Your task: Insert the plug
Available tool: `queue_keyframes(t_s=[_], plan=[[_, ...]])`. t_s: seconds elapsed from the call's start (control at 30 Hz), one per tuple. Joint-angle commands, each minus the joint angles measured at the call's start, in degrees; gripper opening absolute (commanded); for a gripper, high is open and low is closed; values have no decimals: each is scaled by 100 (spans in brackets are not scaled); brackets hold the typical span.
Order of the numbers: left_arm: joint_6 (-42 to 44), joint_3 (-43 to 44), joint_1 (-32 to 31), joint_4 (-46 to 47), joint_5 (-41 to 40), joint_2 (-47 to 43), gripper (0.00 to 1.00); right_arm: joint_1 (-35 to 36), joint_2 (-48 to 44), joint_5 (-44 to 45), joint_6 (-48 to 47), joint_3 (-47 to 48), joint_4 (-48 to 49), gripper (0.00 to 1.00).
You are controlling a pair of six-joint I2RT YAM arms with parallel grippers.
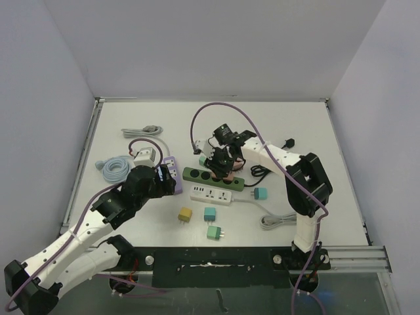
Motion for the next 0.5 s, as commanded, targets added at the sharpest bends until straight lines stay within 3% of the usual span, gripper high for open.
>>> queue_keyframes(t_s=[0.0, 0.33, 0.37, 0.47], plan=[[-186, 85, 59, 389, -199, 27, 66, 320, 677, 1161, 9, -827, 870, 0], [-188, 104, 138, 338, -186, 14, 66, 262, 290, 941, 39, -1039, 1278, 0], [-184, 128, 149, 295, -190, 8, 66, 215, 53, 837, 192, -1013, 1359, 4], [-135, 186, 166, 199, -160, -35, 67, 75, -680, 329, 649, -780, 1398, 39]])
